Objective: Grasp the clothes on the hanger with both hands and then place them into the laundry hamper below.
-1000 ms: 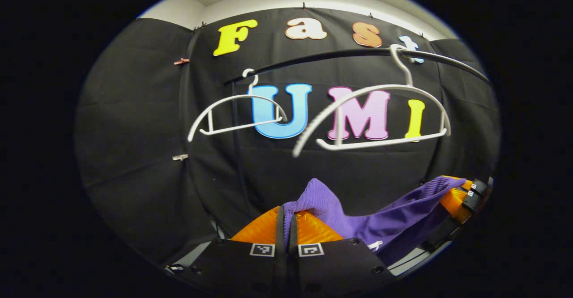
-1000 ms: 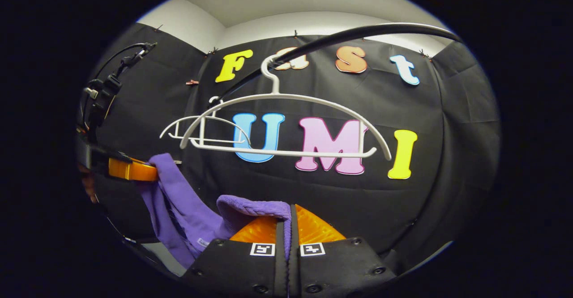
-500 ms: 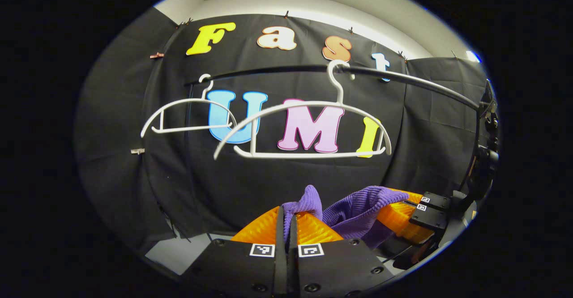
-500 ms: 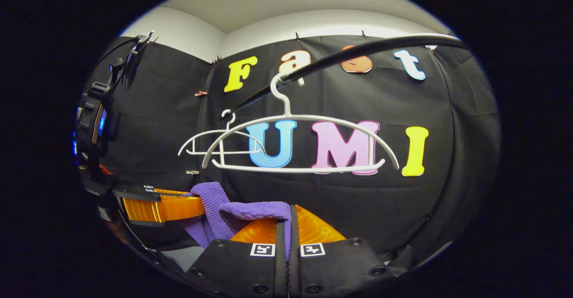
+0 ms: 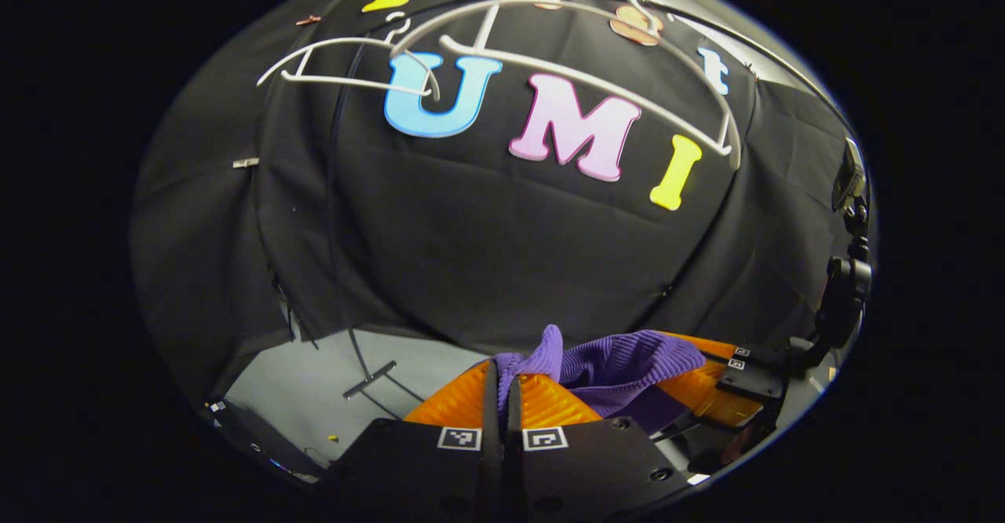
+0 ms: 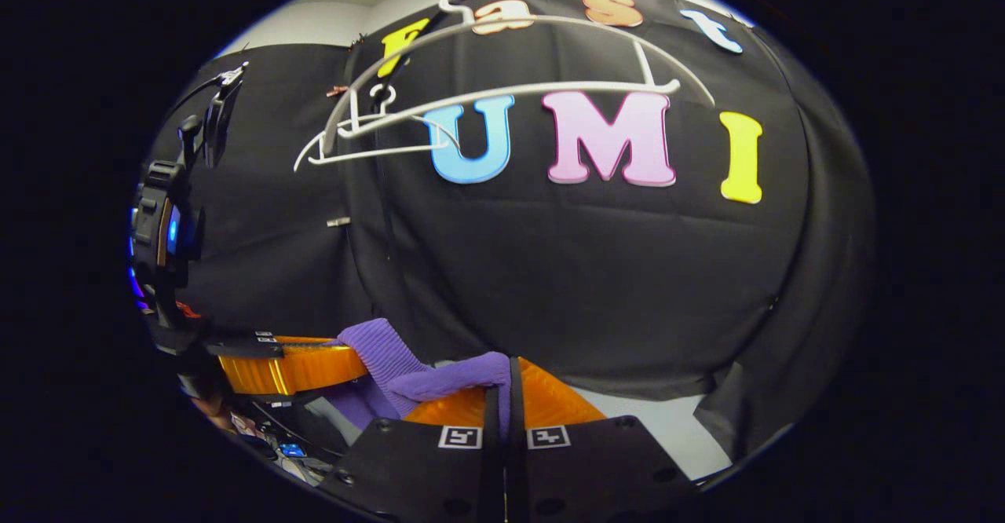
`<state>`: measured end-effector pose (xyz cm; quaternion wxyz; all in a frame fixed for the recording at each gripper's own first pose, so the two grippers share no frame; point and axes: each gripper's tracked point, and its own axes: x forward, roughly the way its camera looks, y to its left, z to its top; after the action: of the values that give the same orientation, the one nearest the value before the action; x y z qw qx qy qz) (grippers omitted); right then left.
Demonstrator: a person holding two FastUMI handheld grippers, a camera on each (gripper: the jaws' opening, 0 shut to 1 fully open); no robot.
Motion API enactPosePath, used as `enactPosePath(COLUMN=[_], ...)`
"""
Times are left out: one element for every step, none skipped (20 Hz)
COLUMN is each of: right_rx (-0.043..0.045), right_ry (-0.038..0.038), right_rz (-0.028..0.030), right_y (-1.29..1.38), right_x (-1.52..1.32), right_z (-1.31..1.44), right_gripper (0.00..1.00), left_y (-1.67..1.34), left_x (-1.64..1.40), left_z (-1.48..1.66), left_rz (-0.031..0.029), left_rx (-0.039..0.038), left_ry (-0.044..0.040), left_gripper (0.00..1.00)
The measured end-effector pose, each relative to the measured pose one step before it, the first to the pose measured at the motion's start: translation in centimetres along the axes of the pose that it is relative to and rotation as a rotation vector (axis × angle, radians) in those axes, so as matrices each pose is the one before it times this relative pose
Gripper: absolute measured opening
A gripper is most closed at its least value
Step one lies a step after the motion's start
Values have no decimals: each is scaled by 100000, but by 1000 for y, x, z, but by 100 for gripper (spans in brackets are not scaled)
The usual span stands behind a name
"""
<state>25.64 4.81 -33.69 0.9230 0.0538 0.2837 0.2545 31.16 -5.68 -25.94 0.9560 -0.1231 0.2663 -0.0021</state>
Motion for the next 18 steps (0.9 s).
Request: enactPosePath(right_rx=[1304,897,417,-24,-659,-700,-673,-269,132,49,205,528,919,446,-10,-301,-240,44], right_ry=[3070,2862,2782,2369,2608,2169,2502,2505,2323,2636,2656,3288,3211,3598,3003,2882,2349,2324], right_rz=[339,-65,-68,-496,-1006,-1590,-1469,-493,-702,-489,-252,134,42,-278,-698,-571,-555,453], right_y=[-204,-171,-11,-203,-344,-359,-389,-180,-83,-126,601,-85,-240,-140,-124,-158,-170,-5], right_x=[390,407,381,455,308,596,338,331,324,520,1472,582,488,481,632,471,478,439], right_z=[-1224,-1085,-1301,-1008,-1069,-852,-887,-822,-891,-763,-1026,-976,-1257,-1022,-942,-861,-856,-751], right_gripper=[6,6,6,6,6,6,6,6,6,6,7,7,7,7,7,7,7,7], left_y=[167,204,325,579,368,324,324,345,354,304,354,287,368,426,140,178,313,391], left_x=[631,588,733,566,600,542,479,305,448,680,501,416,403,459,337,521,437,551], left_z=[-1376,-1011,-854,-789,-810,-464,-778,-984,-542,-1098,-747,-792,-730,-776,-657,-583,-558,-739], left_rz=[-382,134,719,1067,700,779,1038,905,611,416,444,476,712,904,921,563,226,350], left_rx=[-720,-693,-668,-178,-47,-82,110,-61,-175,-219,-423,-473,-480,-323,-364,-353,-148,169], left_ry=[3212,2832,3001,1989,2067,1864,1942,2107,1842,1859,1924,2174,2347,2639,2669,2365,1992,1928], left_gripper=[5,5,5,5,5,5,5,5,5,5,5,5,5,5,5,5,5,5])
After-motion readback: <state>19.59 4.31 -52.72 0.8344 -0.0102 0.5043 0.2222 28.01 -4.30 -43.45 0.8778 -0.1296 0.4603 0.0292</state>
